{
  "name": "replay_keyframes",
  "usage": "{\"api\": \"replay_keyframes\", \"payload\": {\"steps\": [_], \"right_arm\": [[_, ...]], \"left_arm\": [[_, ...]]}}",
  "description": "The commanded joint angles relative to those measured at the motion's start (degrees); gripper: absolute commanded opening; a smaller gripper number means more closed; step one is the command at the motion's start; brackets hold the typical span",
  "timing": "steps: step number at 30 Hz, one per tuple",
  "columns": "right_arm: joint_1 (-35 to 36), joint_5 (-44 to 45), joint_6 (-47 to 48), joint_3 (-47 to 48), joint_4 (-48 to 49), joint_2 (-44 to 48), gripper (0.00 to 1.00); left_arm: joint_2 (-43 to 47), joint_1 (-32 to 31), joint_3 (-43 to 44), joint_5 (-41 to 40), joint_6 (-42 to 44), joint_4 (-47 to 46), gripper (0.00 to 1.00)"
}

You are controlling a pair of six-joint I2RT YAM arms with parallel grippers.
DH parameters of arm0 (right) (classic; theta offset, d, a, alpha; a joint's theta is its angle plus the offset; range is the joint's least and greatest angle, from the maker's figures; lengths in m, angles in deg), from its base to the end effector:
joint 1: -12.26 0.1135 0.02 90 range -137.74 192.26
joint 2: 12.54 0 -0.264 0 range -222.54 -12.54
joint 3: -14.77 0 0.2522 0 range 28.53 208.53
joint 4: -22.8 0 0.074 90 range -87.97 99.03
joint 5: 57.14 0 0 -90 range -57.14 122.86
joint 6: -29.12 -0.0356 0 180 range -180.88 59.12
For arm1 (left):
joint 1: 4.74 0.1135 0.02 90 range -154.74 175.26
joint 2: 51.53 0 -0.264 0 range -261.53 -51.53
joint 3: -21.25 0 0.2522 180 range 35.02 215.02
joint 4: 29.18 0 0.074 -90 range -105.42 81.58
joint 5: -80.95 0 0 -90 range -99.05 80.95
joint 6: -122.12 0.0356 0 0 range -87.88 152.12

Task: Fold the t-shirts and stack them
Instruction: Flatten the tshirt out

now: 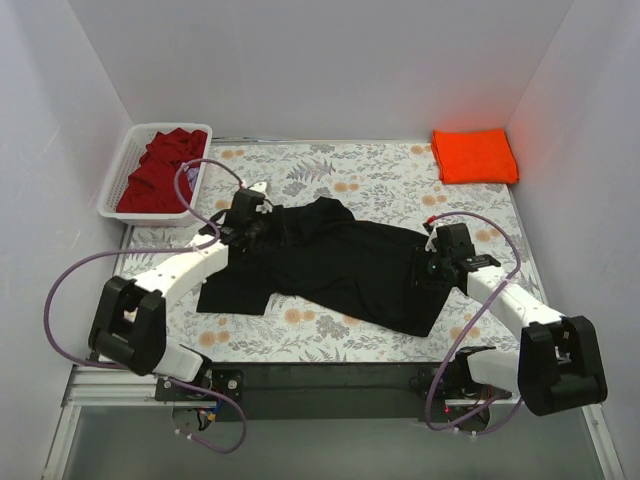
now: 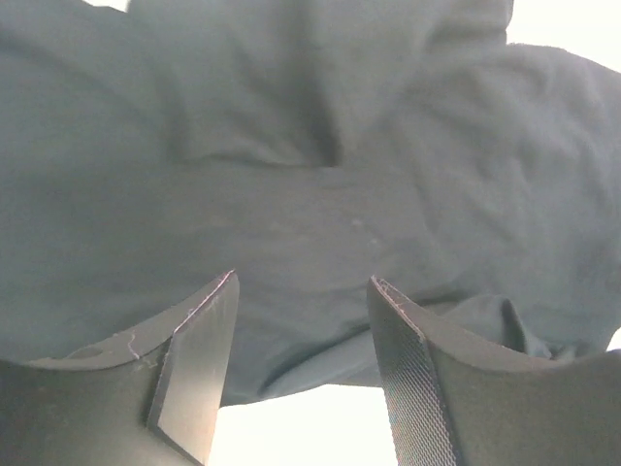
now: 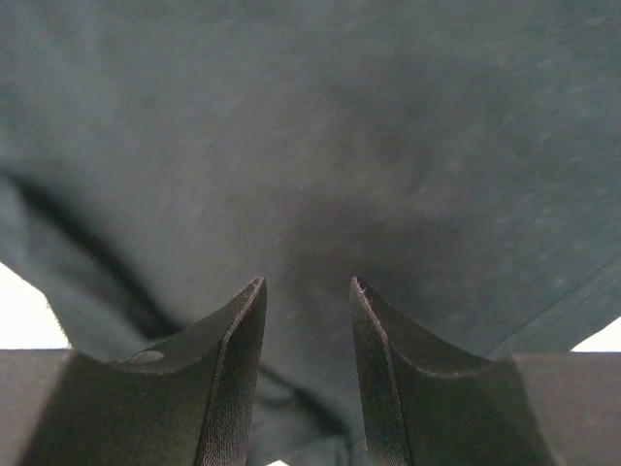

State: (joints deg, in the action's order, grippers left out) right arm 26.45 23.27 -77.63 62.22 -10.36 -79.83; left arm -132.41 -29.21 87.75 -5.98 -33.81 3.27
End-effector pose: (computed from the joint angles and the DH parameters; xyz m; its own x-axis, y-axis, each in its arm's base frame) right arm 0.2128 0.0599 0.1843 -0.8391 0.0809 -0.5379 -0.1014 0.9483 0.3008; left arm 0.2699 -0.1249 0.2316 -0.6788 -0.6928 -0.2434 -0.4238 0.6403 -0.6406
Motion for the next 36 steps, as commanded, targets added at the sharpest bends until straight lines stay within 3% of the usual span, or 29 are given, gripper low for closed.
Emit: {"api": "replay_keyframes", "payload": {"steps": [1, 7, 15, 22, 26, 32, 36], "right_arm": [[-1.53, 3.43, -0.56, 1.99, 6.91, -2.93, 0.46], [-1.72, 4.04, 0.75, 6.29, 10.6, -11.54, 0.44], [-2.42, 5.54, 3.66, 17.71, 12.54, -28.76, 0.42], [-4.18, 3.97, 9.27, 43.85, 10.8, -48.96, 0.42], [-4.18, -0.6, 11.82, 50.51, 6.13, -49.27, 0.44], [-3.12, -13.94, 15.87, 42.18, 6.3, -40.05, 0.48], [0.47, -17.22, 18.14, 37.08, 7.01, -34.5, 0.53]], "left_arm": [[-8.48, -5.31, 4.47, 4.22, 3.79, -4.54, 0.55], [-23.41, -7.17, 14.23, 3.7, 2.21, -4.99, 0.49], [-37.49, -4.54, 25.66, -2.28, -0.07, -2.53, 0.42], [-48.31, 4.16, 40.76, 0.25, -3.59, 1.42, 0.43], [-46.75, 5.04, 43.33, 2.72, -2.54, 2.31, 0.48], [-35.96, 4.17, 38.07, 5.45, -1.66, 2.13, 0.56], [-27.07, 2.94, 31.67, 6.25, -2.18, 2.13, 0.58]]}}
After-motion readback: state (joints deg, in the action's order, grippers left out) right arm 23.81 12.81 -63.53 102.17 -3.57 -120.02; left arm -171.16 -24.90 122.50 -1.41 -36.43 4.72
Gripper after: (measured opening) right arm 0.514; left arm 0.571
